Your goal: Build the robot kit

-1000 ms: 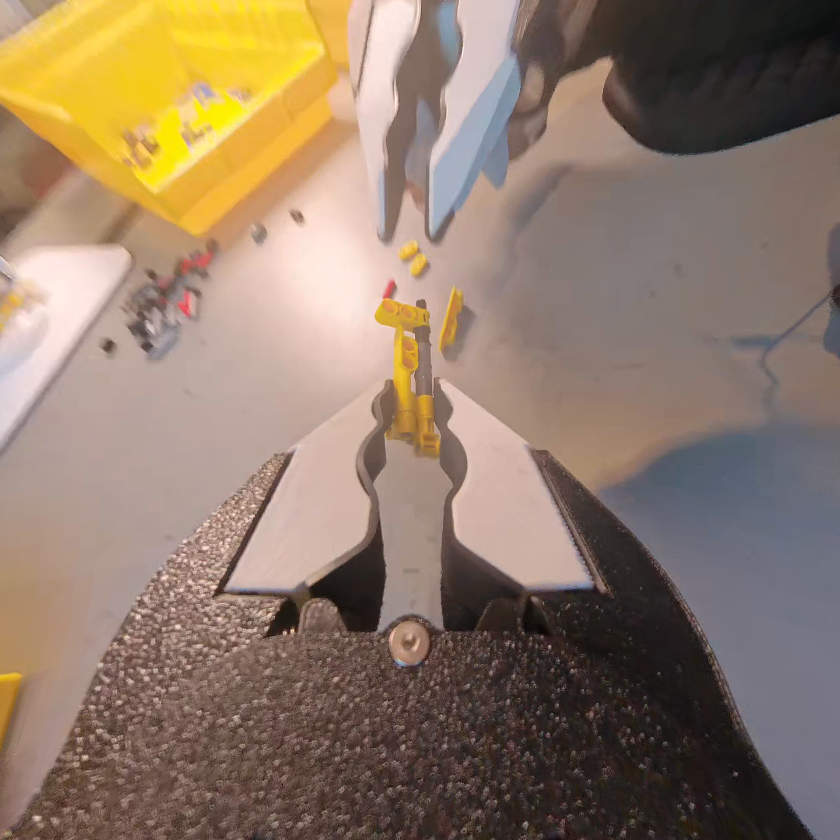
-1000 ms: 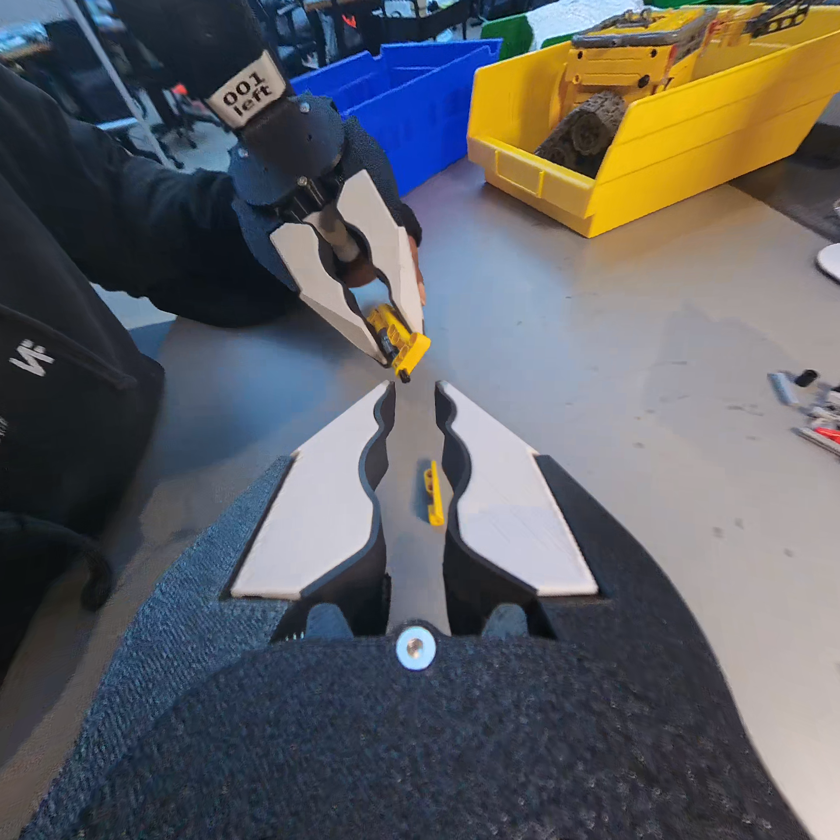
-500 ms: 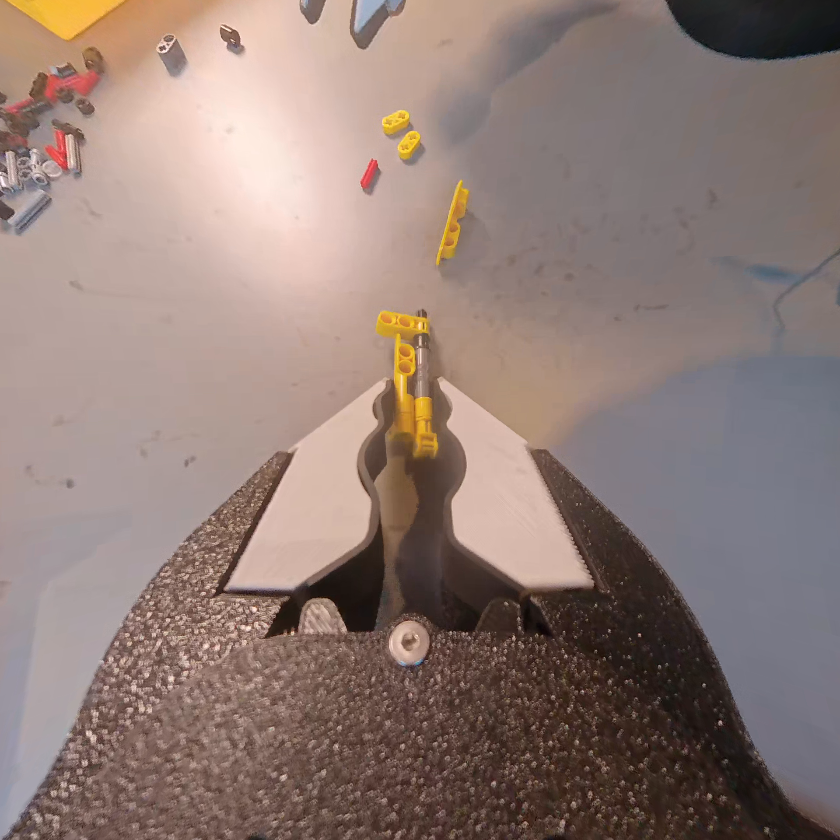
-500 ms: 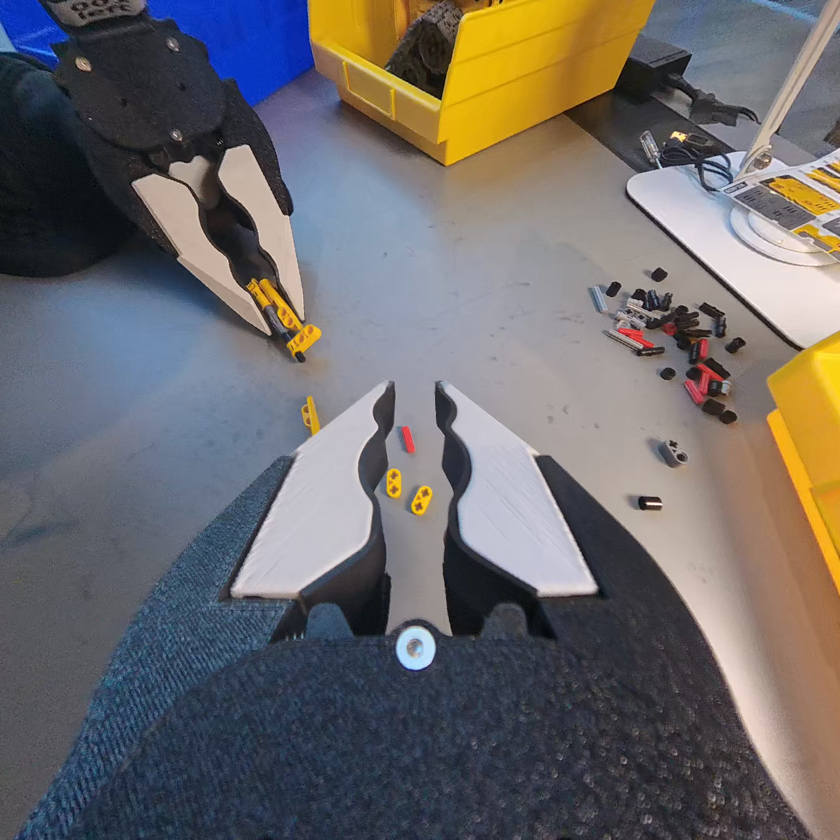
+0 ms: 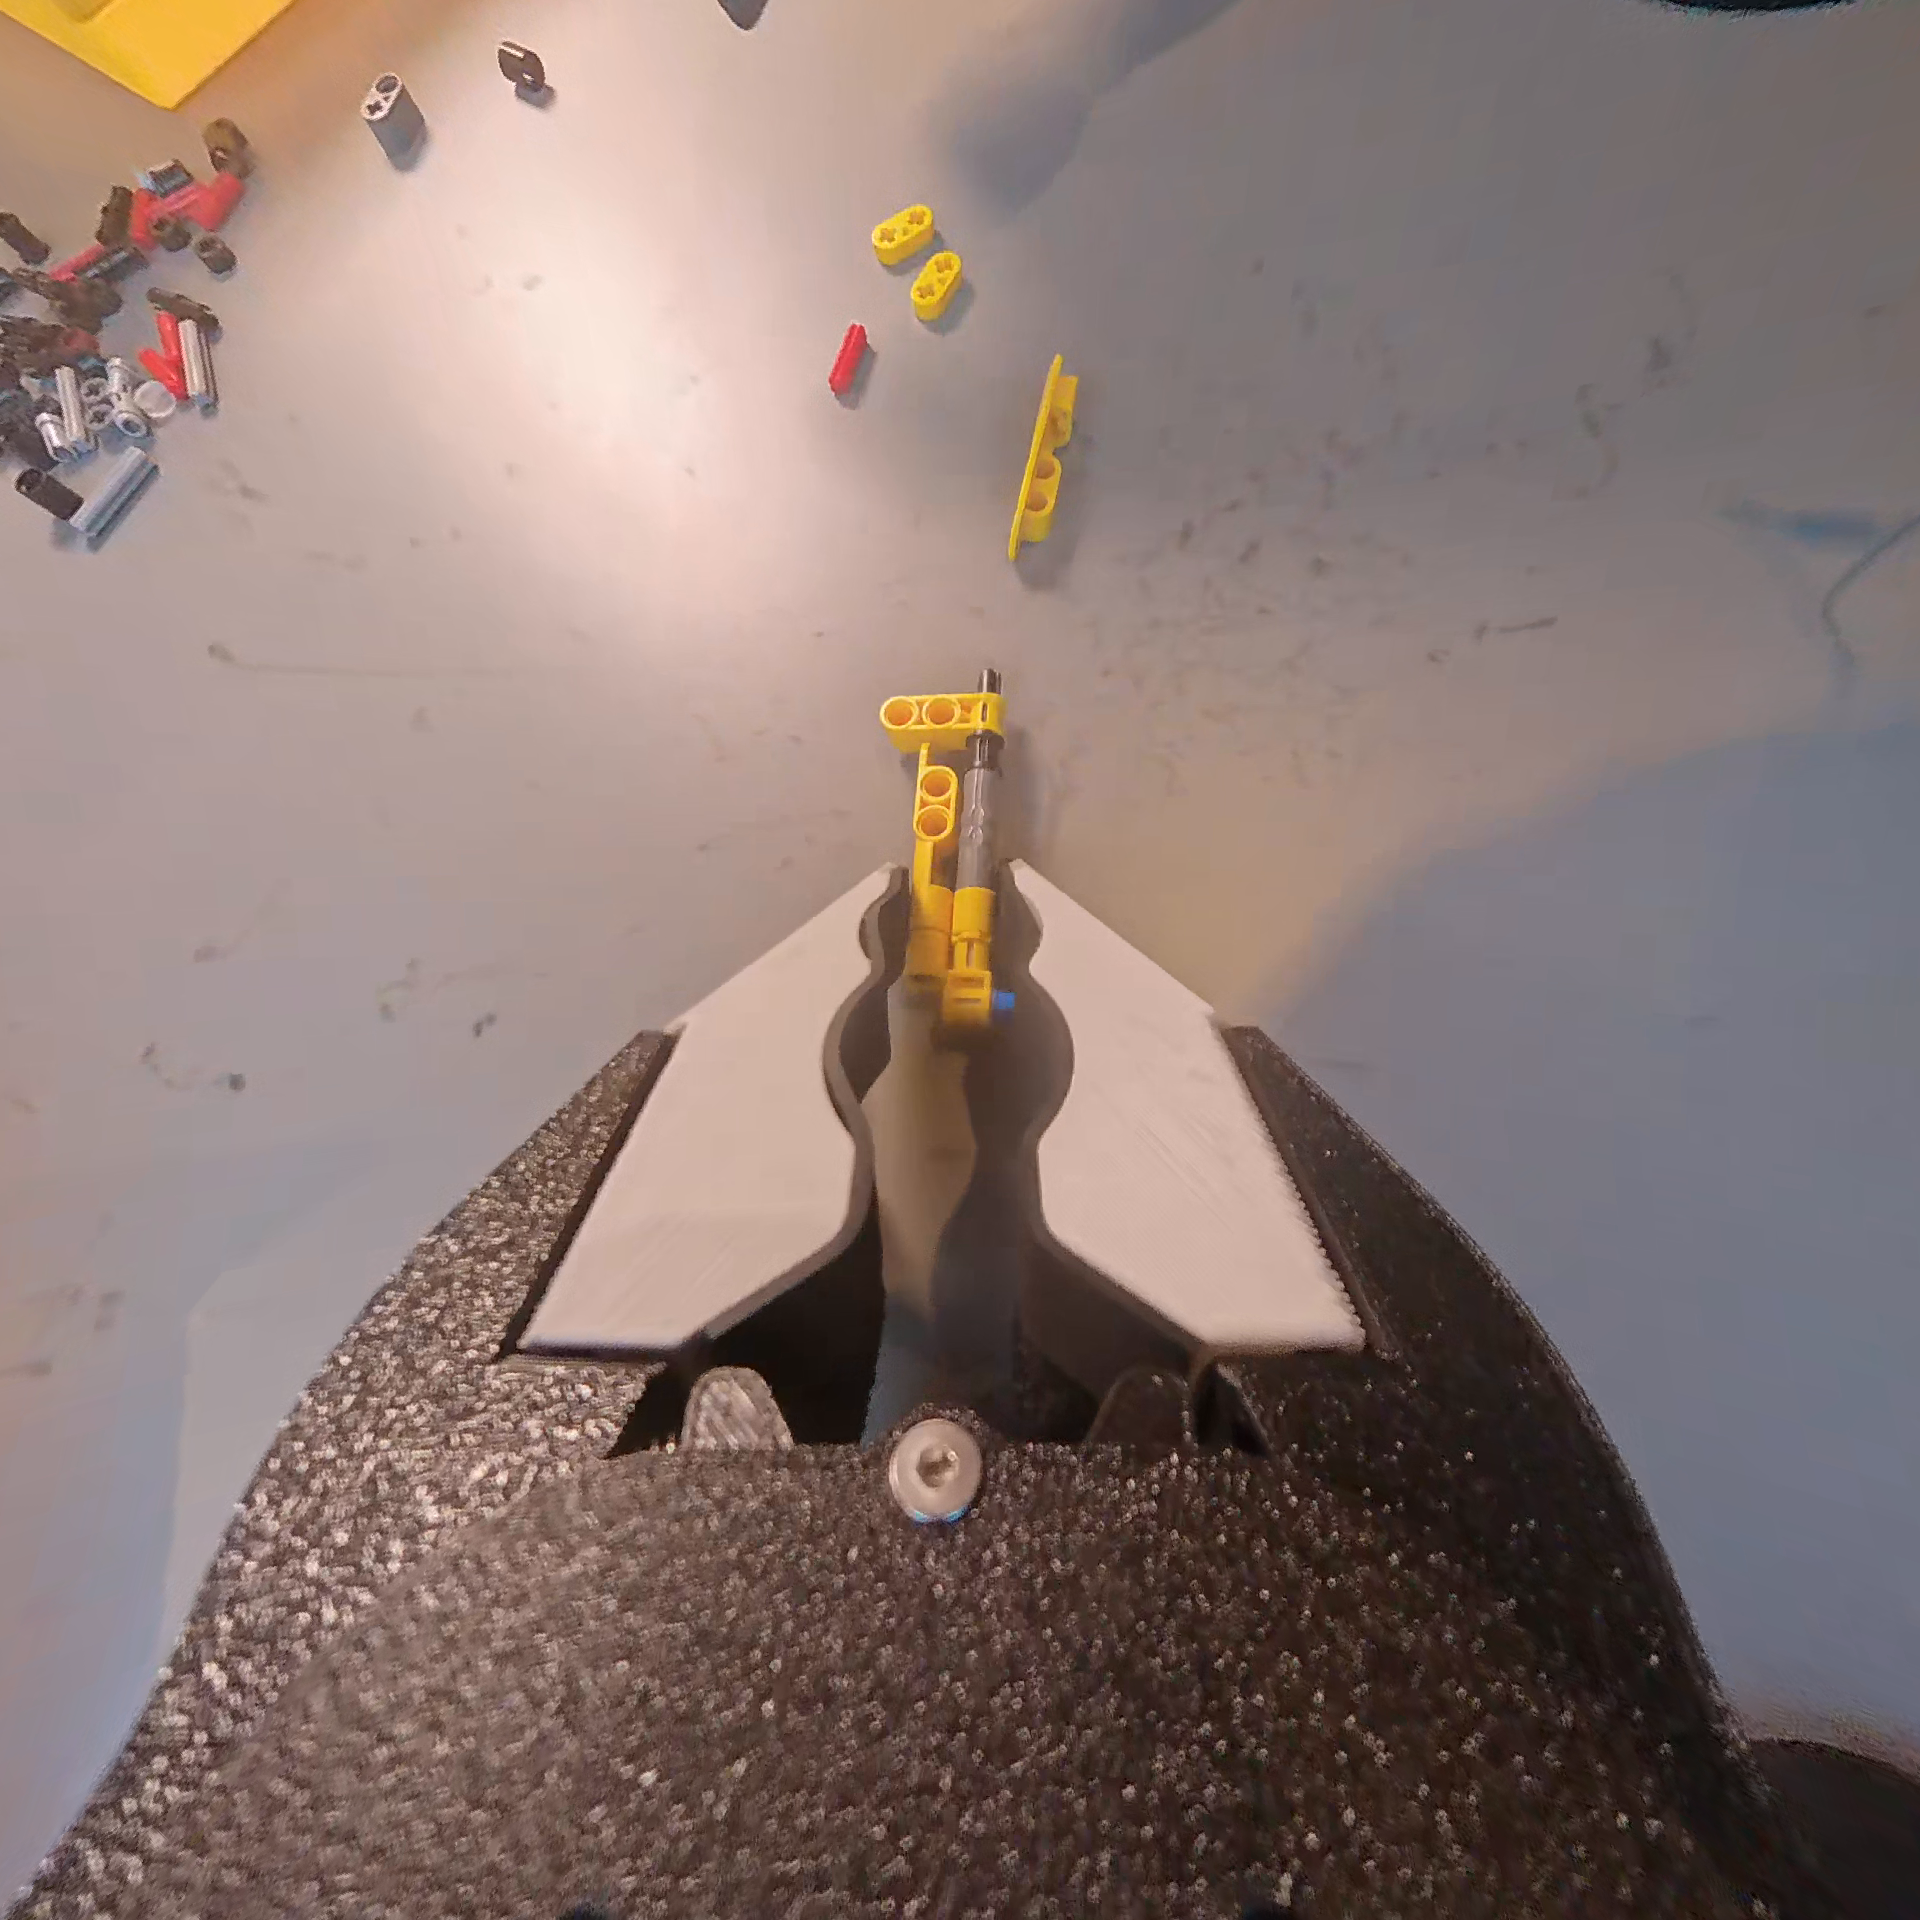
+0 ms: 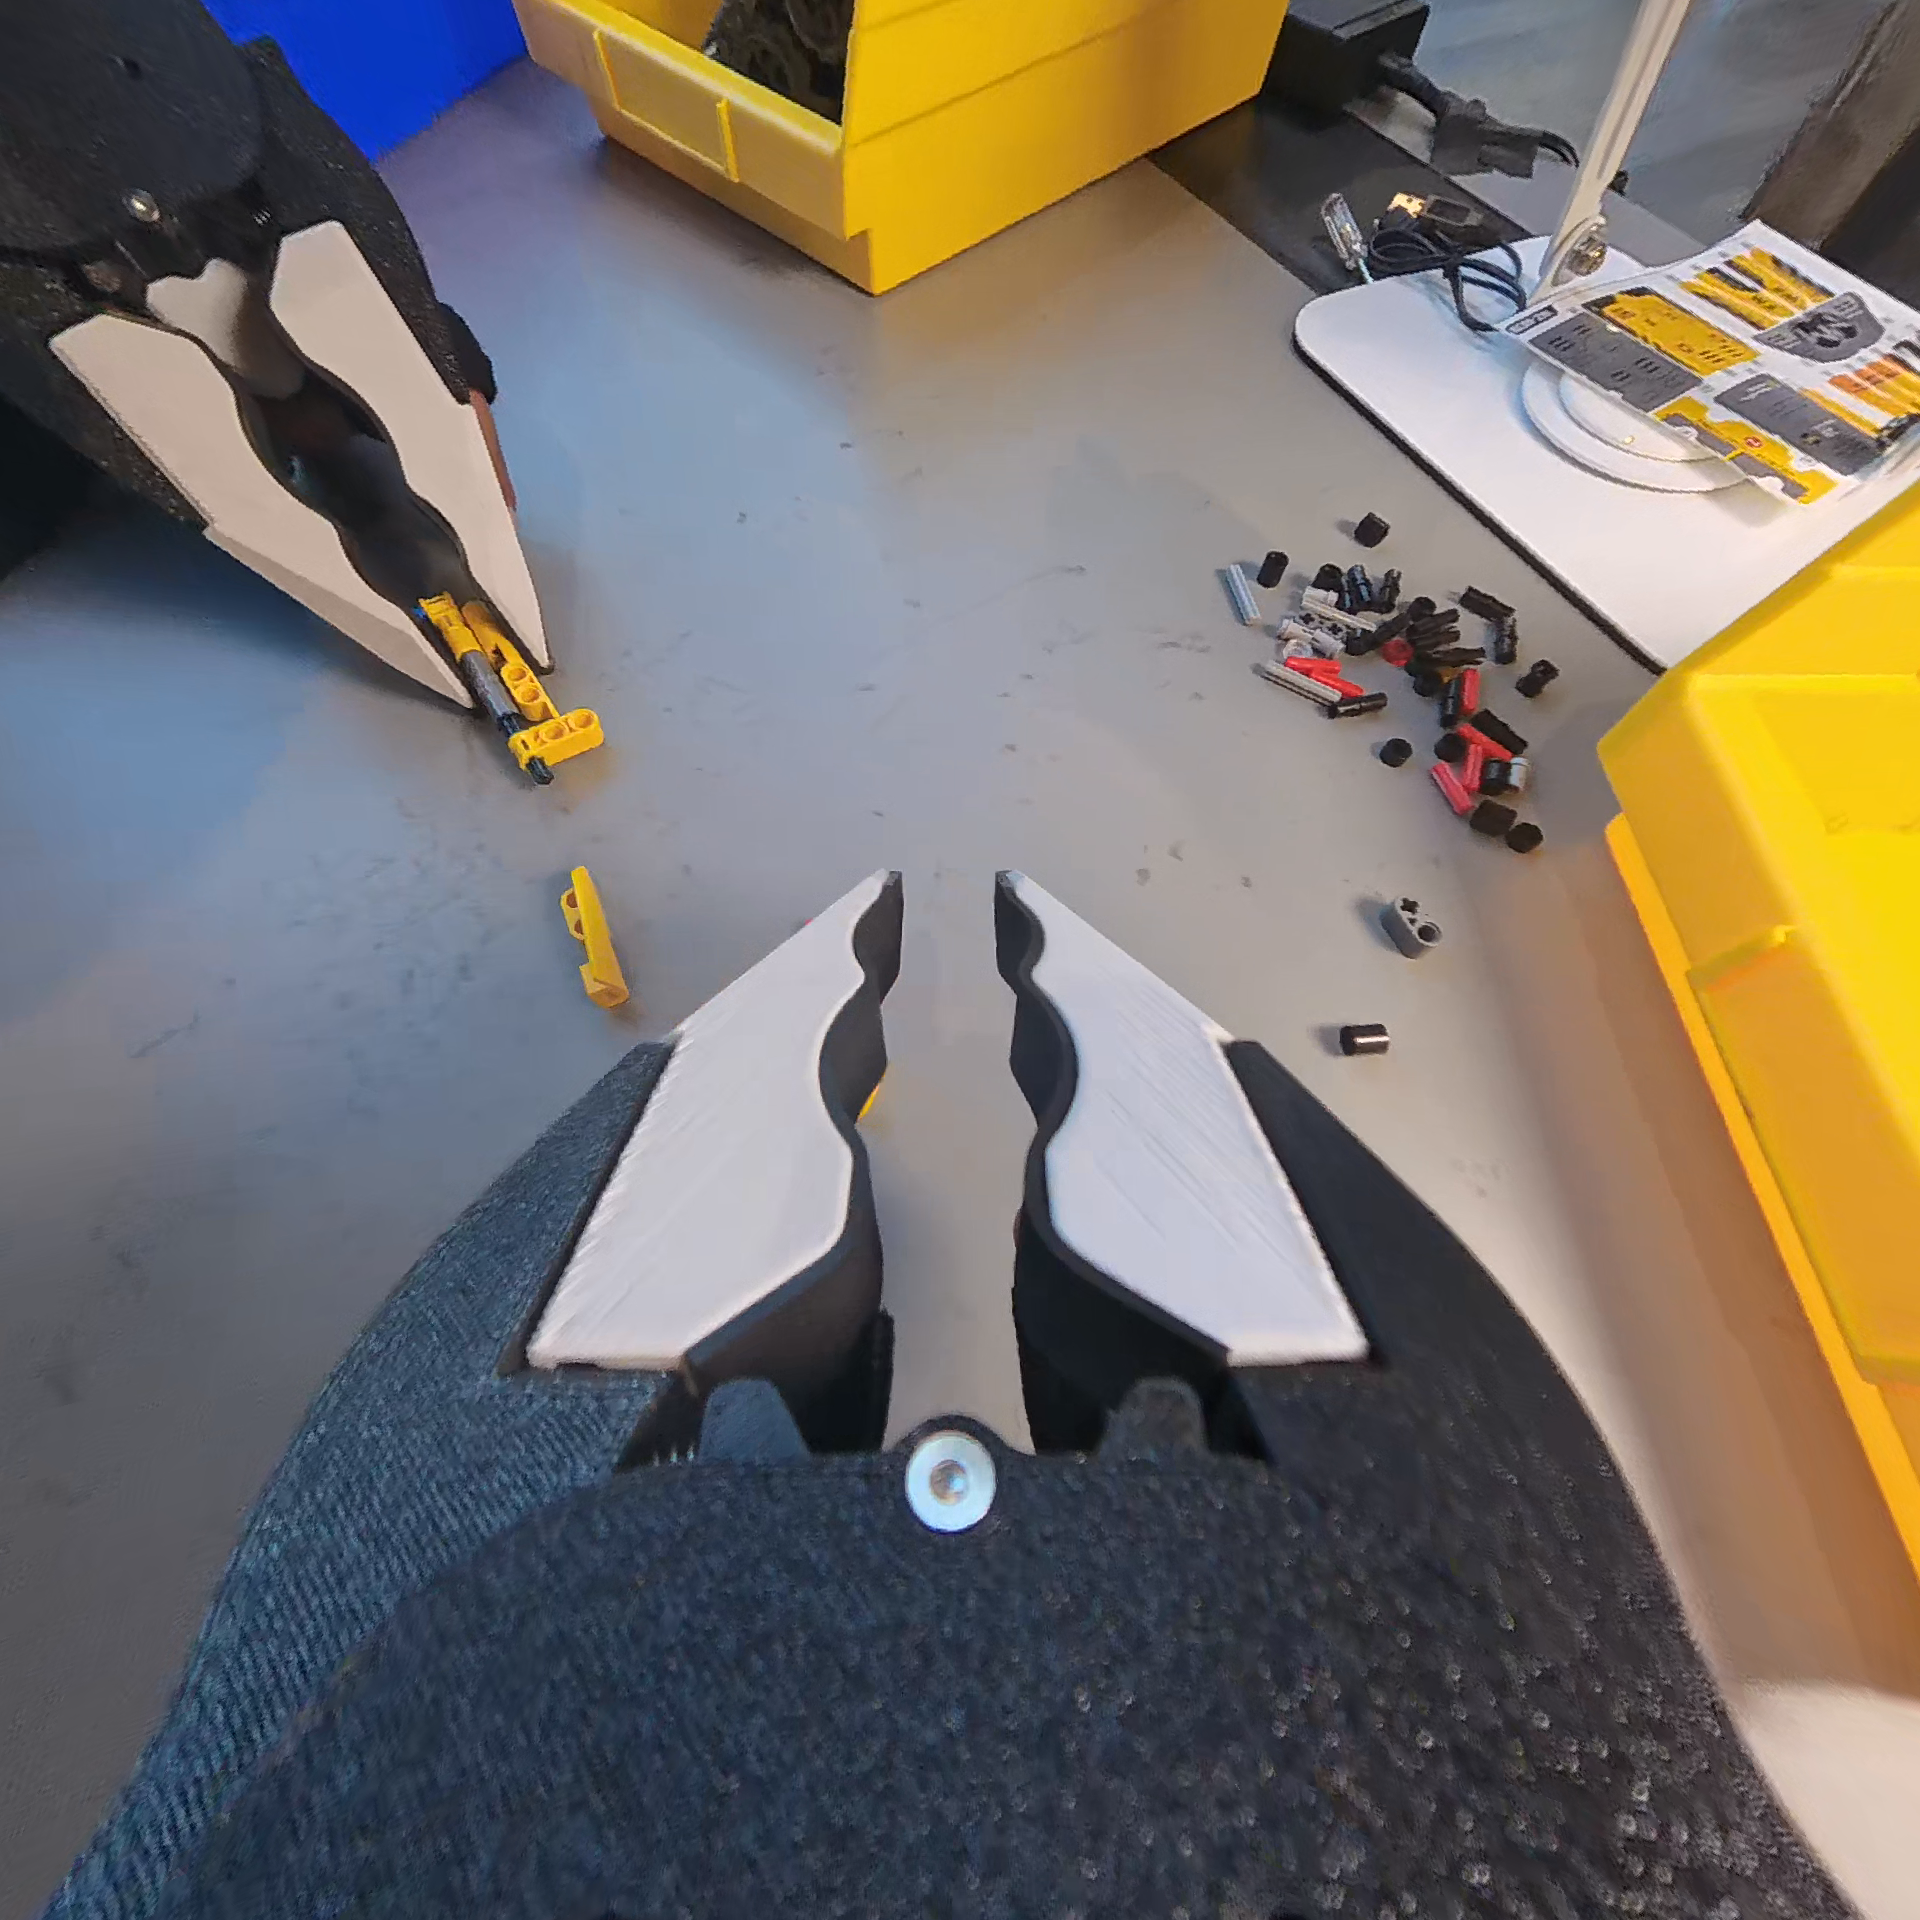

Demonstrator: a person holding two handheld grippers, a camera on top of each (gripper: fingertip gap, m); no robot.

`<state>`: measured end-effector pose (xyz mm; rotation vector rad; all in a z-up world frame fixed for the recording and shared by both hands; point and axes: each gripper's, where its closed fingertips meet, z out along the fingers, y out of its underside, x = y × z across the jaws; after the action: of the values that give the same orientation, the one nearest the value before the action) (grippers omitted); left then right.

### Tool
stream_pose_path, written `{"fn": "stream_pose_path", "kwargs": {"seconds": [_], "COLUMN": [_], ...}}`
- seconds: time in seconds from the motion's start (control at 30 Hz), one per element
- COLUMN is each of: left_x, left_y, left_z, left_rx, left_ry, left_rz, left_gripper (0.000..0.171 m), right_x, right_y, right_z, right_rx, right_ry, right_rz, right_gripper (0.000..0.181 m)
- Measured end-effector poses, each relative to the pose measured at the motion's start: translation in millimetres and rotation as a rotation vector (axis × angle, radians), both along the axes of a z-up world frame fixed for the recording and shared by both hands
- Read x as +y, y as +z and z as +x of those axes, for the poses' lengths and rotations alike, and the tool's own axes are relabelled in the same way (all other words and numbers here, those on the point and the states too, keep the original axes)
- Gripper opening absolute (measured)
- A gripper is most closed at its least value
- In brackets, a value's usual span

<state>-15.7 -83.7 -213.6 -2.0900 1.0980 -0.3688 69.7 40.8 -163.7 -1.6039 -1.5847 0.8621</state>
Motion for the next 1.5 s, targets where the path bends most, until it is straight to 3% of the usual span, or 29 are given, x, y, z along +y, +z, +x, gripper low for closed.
{"fn": "stream_pose_path", "kwargs": {"seconds": [0.37, 0.8, 1.2, 1.5], "left_x": [-3, 0, -2, -5], "left_y": [0, 1, 2, 2], "left_z": [-19, -31, -28, -23], "left_rx": [0.024, 0.051, 0.045, 0.046], "left_ry": [-0.109, -0.07, -0.07, -0.088], "left_rz": [0.024, 0.056, 0.054, 0.047], "left_gripper": [0.016, 0.02, 0.019, 0.017], "right_x": [9, 12, -18, -19], "right_y": [-6, -12, -38, -49], "right_z": [6, 11, 29, 26], "right_rx": [-0.032, -0.073, -0.263, -0.344], "right_ry": [-0.037, -0.041, 0.117, 0.112], "right_rz": [-0.026, -0.014, -0.051, 0.018], "right_gripper": [0.018, 0.018, 0.018, 0.008]}}
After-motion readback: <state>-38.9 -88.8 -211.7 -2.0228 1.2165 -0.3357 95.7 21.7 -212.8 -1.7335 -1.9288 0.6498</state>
